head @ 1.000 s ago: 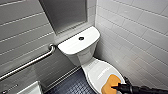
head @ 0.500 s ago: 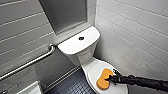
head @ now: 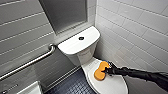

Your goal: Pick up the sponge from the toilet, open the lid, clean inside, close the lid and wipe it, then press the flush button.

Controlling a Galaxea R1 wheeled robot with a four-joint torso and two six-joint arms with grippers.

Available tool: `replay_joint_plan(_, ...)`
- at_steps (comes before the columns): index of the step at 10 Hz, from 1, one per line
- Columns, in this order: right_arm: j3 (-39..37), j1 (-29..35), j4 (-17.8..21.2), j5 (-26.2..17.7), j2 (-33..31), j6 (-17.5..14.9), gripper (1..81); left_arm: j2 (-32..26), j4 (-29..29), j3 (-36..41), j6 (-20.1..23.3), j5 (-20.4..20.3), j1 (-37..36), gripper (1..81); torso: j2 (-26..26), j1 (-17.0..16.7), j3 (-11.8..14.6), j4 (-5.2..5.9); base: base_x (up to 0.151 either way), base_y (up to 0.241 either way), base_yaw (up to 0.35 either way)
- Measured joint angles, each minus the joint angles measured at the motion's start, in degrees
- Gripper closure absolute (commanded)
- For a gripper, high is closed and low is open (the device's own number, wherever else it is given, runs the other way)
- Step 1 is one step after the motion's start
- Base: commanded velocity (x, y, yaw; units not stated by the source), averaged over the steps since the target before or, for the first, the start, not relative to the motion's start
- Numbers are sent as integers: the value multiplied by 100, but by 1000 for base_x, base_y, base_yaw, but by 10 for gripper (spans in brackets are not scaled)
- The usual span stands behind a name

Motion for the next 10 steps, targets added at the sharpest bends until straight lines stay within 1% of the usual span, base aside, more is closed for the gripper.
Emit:
replay_joint_plan(2, -382, -66, -27, 13, 0, 27, 811, 2, 0, 0, 0, 0, 0, 10, 0, 0, 0, 0, 0, 0, 0)
replay_joint_plan(3, -485, -212, -40, 135, 0, 28, 811, 2, 0, 0, -1, 0, -2, 10, 0, 2, 0, 0, 0, 0, 0)
replay_joint_plan(5, -447, -389, -41, 499, -46, 41, 811, 2, 0, 0, 0, 0, 0, 10, 0, 2, 0, 0, 0, 0, 0)
replay_joint_plan(7, -65, -669, -41, 735, -339, 44, 811, 5, 0, 0, 0, 0, 0, 10, 0, 2, 0, 0, 0, 0, 0)
replay_joint_plan(10, 562, -1050, -41, 813, -979, 44, 811, 5, 2, 0, 0, 0, 0, 10, 0, 2, 0, 0, 0, 0, 0)
